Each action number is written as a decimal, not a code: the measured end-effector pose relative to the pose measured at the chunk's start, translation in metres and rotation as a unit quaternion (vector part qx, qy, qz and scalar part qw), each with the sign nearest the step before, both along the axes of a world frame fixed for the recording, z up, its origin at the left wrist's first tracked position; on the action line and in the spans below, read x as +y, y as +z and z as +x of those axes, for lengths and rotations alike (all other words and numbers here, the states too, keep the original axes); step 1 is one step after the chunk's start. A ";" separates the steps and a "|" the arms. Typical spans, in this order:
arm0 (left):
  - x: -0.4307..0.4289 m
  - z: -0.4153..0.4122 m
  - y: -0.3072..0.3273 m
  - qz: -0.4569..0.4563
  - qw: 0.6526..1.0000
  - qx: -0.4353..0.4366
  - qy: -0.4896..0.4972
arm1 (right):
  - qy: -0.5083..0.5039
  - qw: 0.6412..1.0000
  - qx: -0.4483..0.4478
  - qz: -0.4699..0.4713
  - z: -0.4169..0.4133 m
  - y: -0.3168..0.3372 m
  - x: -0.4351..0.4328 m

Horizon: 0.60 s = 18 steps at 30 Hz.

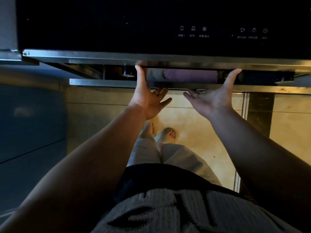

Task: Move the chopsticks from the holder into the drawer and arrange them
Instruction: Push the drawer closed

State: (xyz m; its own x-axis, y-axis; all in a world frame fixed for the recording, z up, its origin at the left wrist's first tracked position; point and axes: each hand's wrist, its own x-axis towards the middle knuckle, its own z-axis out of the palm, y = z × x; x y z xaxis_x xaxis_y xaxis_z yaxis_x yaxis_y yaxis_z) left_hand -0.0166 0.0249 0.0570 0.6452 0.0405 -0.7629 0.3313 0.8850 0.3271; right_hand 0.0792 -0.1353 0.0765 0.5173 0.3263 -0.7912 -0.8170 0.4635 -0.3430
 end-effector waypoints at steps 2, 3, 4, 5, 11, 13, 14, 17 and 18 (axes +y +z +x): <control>-0.001 0.001 0.000 -0.006 1.000 -0.007 0.018 | -0.026 1.000 0.007 0.002 0.000 0.000 0.002; 0.000 0.003 0.001 -0.014 0.999 -0.010 0.028 | -0.035 0.999 0.007 0.000 0.001 0.000 0.002; 0.001 0.006 0.002 -0.024 0.999 -0.010 0.038 | -0.042 0.999 0.008 0.000 0.001 0.000 0.003; 0.002 0.008 0.003 -0.030 0.998 -0.010 0.046 | -0.047 0.999 0.008 -0.001 0.002 -0.001 0.004; 0.010 0.018 0.002 -0.021 0.999 -0.006 0.030 | -0.065 0.998 -0.006 0.024 0.004 -0.003 0.014; 0.011 0.022 0.000 -0.022 0.999 -0.009 0.029 | -0.072 0.997 -0.009 0.030 0.004 -0.006 0.019; 0.011 0.024 -0.001 -0.019 0.999 -0.009 0.032 | -0.075 0.997 -0.010 0.033 0.005 -0.008 0.021; 0.009 0.027 -0.003 -0.005 0.999 -0.012 0.043 | -0.082 0.995 -0.016 0.047 0.006 -0.012 0.026; 0.008 0.028 -0.004 -0.004 0.999 -0.014 0.045 | -0.082 0.995 -0.019 0.051 0.007 -0.014 0.027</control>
